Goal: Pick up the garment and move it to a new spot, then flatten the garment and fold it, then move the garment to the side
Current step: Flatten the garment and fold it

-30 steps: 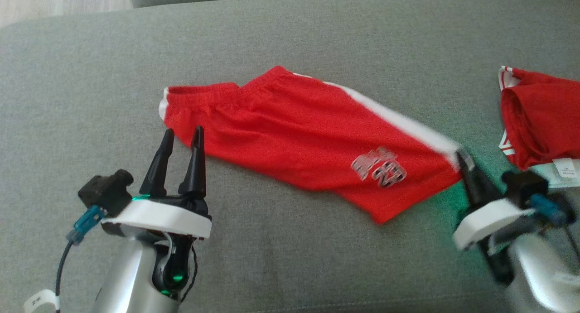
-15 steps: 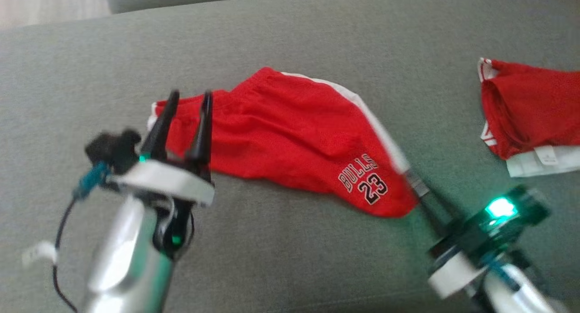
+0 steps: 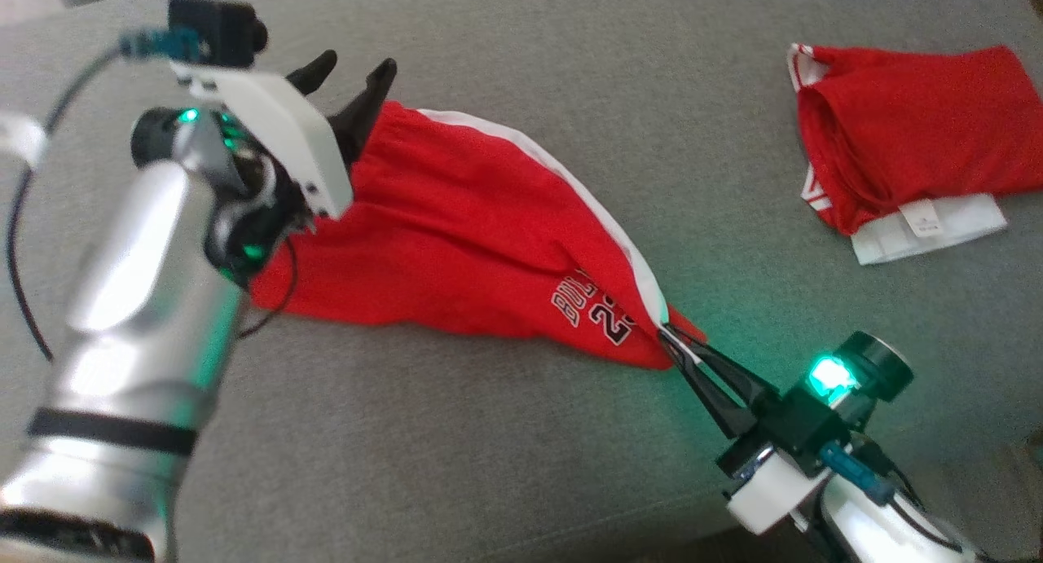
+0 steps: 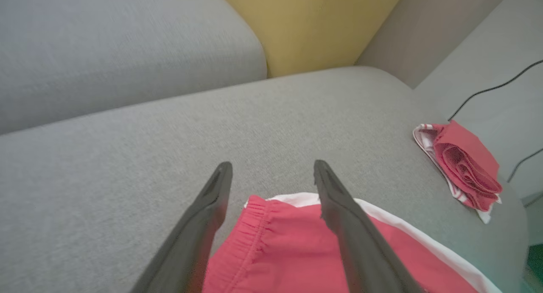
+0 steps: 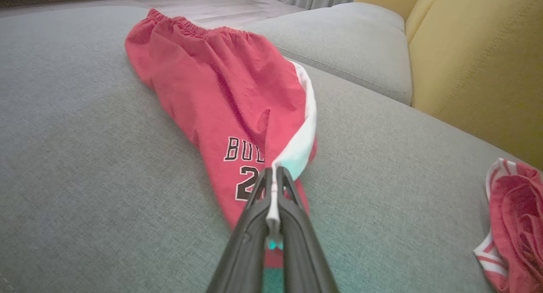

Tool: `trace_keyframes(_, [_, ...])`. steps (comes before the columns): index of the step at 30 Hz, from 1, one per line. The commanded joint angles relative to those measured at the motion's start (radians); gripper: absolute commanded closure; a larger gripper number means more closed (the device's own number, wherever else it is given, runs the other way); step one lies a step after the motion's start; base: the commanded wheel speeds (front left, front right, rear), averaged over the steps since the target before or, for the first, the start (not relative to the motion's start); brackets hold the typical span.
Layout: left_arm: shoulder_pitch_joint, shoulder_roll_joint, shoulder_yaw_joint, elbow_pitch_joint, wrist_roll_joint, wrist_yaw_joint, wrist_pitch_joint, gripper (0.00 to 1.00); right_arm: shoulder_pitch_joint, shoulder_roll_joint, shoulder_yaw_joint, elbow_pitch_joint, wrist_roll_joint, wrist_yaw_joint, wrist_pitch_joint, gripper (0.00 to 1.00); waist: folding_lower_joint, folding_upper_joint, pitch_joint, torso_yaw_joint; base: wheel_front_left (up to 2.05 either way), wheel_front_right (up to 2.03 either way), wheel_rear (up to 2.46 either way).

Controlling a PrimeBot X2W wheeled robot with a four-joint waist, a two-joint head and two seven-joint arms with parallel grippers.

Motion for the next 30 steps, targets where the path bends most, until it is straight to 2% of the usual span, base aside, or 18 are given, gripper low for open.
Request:
trace_keyframes(1, [-0.074, 0.045, 0.02, -0.01, -0.036, -0.006, 0.053, 0.0, -0.018, -0.002, 0.014, -0.014, 0.011, -0.001, -0.011, 1.0, 0.0, 0.0, 0.022, -0.027, 0.0, 0.0, 0.0])
trace_keyframes(6, [-0.163, 0.081, 0.009, 0.105, -0.105, -0.006, 0.235, 0.0, -0.057, 0.014, 0.027, 0.008, 0.022, -0.001, -0.011, 1.0, 0.0, 0.0, 0.053, -0.071, 0.0, 0.0, 0.0])
trace_keyframes(11, [-0.229, 0.089, 0.004, 0.193, -0.122, 0.013, 0.344, 0.0, -0.084, 0.028, 0.041, 0.014, 0.028, -0.001, -0.011, 1.0, 0.0, 0.0, 0.078, -0.099, 0.0, 0.0, 0.0])
trace_keyframes(15, [-0.263, 0.089, -0.015, 0.229, -0.108, 0.021, 0.386, 0.0, -0.094, 0.036, 0.054, 0.019, 0.033, -0.001, -0.011, 1.0, 0.0, 0.0, 0.089, -0.109, 0.0, 0.0, 0.0])
trace_keyframes(24, [-0.32, 0.078, -0.06, 0.276, -0.11, 0.01, 0.486, 0.0, -0.107, 0.047, 0.059, 0.034, 0.043, -0.001, -0.011, 1.0, 0.0, 0.0, 0.096, -0.122, 0.0, 0.0, 0.0])
trace_keyframes(30, [-0.319, 0.091, -0.098, 0.263, -0.109, 0.0, 0.506, 0.0, -0.111, 0.055, 0.05, 0.037, 0.049, -0.001, -0.011, 1.0, 0.0, 0.0, 0.097, -0.126, 0.0, 0.0, 0.0])
